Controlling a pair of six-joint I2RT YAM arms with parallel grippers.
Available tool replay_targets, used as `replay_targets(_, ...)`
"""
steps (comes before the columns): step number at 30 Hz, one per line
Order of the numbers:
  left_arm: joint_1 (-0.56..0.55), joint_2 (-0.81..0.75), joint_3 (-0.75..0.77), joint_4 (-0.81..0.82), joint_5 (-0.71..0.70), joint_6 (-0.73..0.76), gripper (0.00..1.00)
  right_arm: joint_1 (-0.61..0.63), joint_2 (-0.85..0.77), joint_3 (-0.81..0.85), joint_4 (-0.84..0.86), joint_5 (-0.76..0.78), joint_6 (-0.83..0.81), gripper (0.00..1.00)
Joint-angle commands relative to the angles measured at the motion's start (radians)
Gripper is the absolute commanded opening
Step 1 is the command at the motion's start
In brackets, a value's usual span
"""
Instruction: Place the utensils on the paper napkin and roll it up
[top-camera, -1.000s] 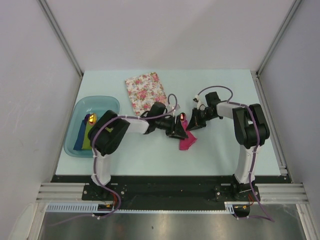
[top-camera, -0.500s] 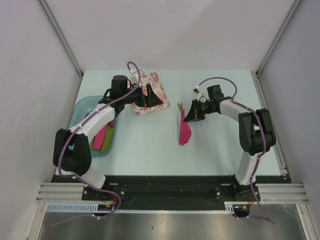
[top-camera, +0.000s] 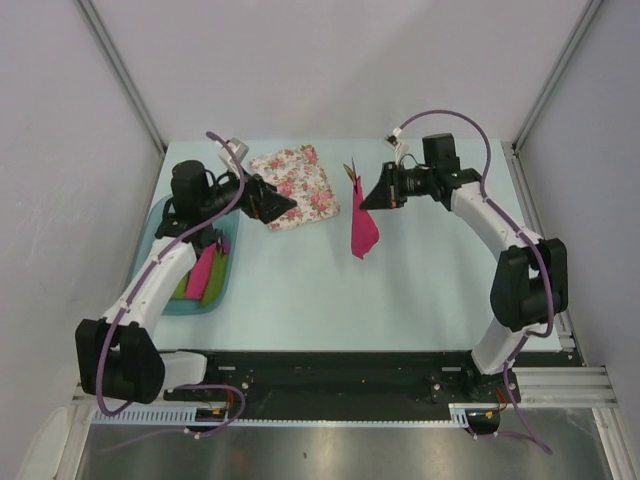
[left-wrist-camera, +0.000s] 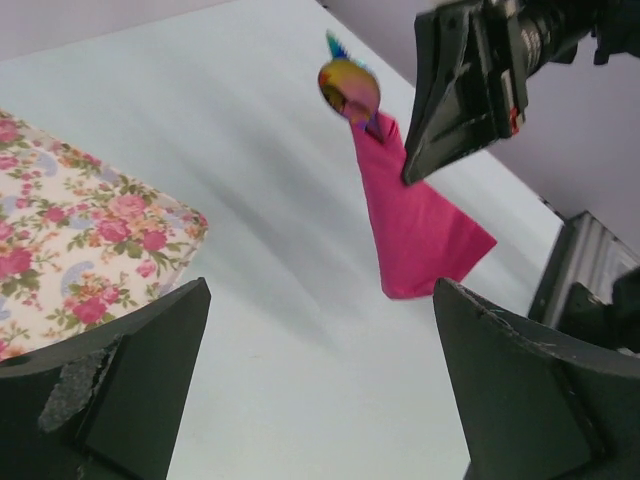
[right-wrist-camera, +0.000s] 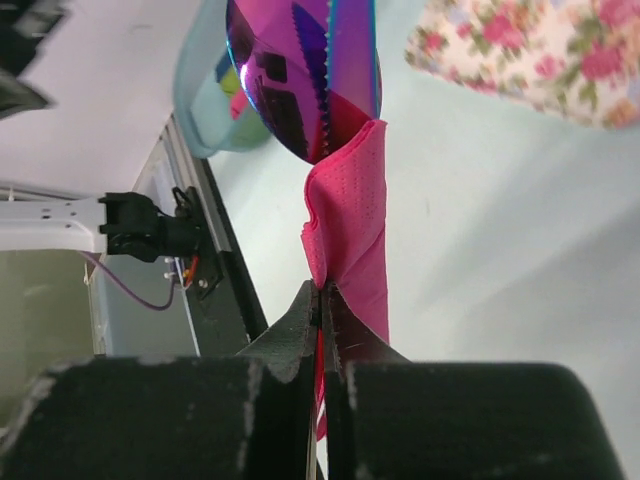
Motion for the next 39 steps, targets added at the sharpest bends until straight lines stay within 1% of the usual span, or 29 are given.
replay_targets(1, 0.052, 0.004, -0.007, 0.073, 0.293, -0.036, 1.0, 0.036, -0.129, 0.088, 0.031, -0.107, -0.015, 0.0)
replay_targets(2, 0.049, -0.008, -0.026, 0.165, 0.301, -0.052, 0.99, 0.042, -0.147, 0.086, 0.044, -0.107, -0.011, 0.0)
replay_targets(3, 0.046, -0.021, -0.046, 0.225, 0.313, -0.096, 0.99, 0.046, -0.16, 0.088, 0.058, -0.113, -0.009, 0.0)
replay_targets(5, 0.03, -0.039, -0.077, 0.345, 0.35, -0.127, 0.96, 0.066, -0.195, 0.092, 0.08, -0.112, -0.012, 0.0)
replay_targets(8, -0.006, -0.042, -0.07, 0.38, 0.379, -0.139, 0.95, 0.092, -0.238, 0.102, 0.075, -0.112, -0.033, 0.0)
replay_targets(10, -0.043, -0.045, -0.078, 0.396, 0.396, -0.128, 0.95, 0.109, -0.265, 0.096, 0.066, -0.097, -0.082, 0.0)
replay_targets(13, -0.1, -0.045, -0.093, 0.387, 0.428, -0.066, 0.95, 0.148, -0.308, 0.091, 0.031, -0.084, -0.173, 0.0)
replay_targets(14, -0.114, -0.047, -0.095, 0.376, 0.431, -0.02, 0.94, 0.167, -0.325, 0.091, 0.014, -0.08, -0.196, 0.0)
replay_targets(17, -0.158, -0.036, -0.089, 0.362, 0.436, 0.019, 0.94, 0.207, -0.35, 0.091, -0.026, -0.058, -0.279, 0.0)
replay_targets(22, -0.224, -0.018, -0.08, 0.411, 0.428, 0.007, 0.93, 0.269, -0.394, 0.111, -0.089, -0.02, -0.41, 0.0)
replay_targets(25, -0.256, -0.013, -0.077, 0.463, 0.444, -0.027, 0.91, 0.299, -0.411, 0.122, -0.124, 0.001, -0.46, 0.0)
replay_targets(29, -0.301, -0.002, -0.069, 0.476, 0.451, -0.061, 0.83, 0.313, -0.428, 0.126, -0.136, 0.006, -0.484, 0.0)
replay_targets(31, -0.312, 0.008, -0.069, 0.497, 0.442, -0.097, 0.76, 0.324, -0.439, 0.126, -0.143, 0.015, -0.506, 0.0)
replay_targets(32, -0.322, 0.011, -0.072, 0.518, 0.442, -0.114, 0.7, 0.326, -0.442, 0.128, -0.146, 0.018, -0.511, 0.0)
replay_targets(35, -0.341, 0.022, -0.073, 0.578, 0.421, -0.168, 0.61, 0.329, -0.45, 0.126, -0.144, 0.026, -0.512, 0.0)
replay_targets(39, -0.347, 0.033, -0.084, 0.693, 0.402, -0.252, 0.55, 0.332, -0.46, 0.12, -0.13, 0.046, -0.508, 0.0)
